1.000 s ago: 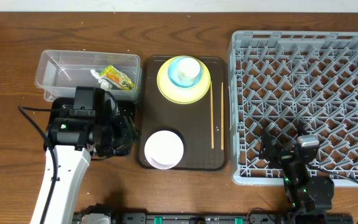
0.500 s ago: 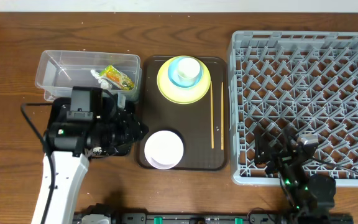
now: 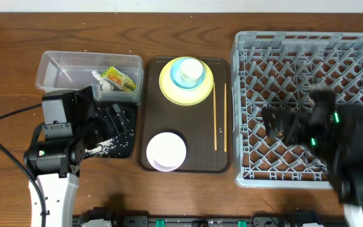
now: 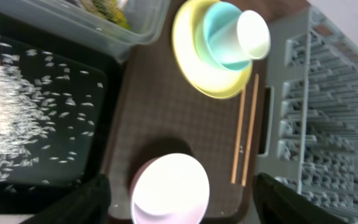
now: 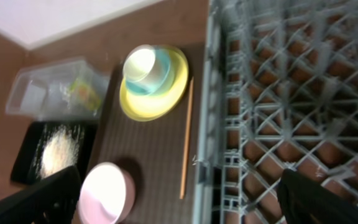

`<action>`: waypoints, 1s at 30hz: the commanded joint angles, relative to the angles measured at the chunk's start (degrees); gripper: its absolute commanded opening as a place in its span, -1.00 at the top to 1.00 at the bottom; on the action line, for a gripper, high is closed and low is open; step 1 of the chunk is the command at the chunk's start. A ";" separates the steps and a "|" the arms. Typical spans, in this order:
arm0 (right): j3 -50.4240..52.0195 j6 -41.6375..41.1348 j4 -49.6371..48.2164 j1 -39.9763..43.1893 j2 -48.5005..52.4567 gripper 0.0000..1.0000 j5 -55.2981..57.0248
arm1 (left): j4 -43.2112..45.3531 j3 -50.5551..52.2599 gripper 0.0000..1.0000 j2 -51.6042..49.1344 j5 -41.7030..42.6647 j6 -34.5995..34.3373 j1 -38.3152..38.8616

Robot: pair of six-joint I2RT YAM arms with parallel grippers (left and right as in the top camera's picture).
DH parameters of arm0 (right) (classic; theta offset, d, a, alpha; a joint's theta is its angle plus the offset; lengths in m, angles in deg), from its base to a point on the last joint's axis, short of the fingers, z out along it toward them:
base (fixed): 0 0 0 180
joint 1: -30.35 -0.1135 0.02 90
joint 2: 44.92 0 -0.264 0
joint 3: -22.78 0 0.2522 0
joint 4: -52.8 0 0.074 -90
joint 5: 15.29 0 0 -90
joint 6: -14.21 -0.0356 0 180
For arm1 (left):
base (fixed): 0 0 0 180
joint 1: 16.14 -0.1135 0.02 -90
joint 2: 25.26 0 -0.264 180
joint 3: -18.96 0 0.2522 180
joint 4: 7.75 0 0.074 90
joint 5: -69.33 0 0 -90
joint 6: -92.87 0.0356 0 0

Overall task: Sort waste into correct bins and load items into the dishwasher rack
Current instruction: 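Move the right gripper over the chopsticks on the brown tray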

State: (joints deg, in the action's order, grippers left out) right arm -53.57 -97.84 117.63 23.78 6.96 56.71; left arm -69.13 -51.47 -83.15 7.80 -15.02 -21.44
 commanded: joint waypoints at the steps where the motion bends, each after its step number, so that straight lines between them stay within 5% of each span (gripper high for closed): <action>1: -10.54 1.51 3.91 -5.73 10.47 -0.98 0.46 | -0.04 -0.24 -0.63 0.28 -2.19 0.72 -0.46; 17: -16.52 0.94 -5.77 -31.15 36.15 -0.93 8.81 | -0.04 -0.24 -0.77 0.28 -2.19 0.72 -0.46; 21: -16.52 -0.04 -7.93 -32.94 40.81 0.39 12.76 | -0.04 -0.24 -0.77 0.28 -2.19 0.72 -0.46; 30: -16.46 -9.99 -6.49 -33.16 49.99 0.78 28.59 | -0.04 -0.24 -0.78 0.28 -2.19 0.72 -0.46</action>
State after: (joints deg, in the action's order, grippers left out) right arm -69.19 -104.22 110.96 -9.23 55.16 78.15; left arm -69.15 -51.47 -83.15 5.94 -15.07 -21.66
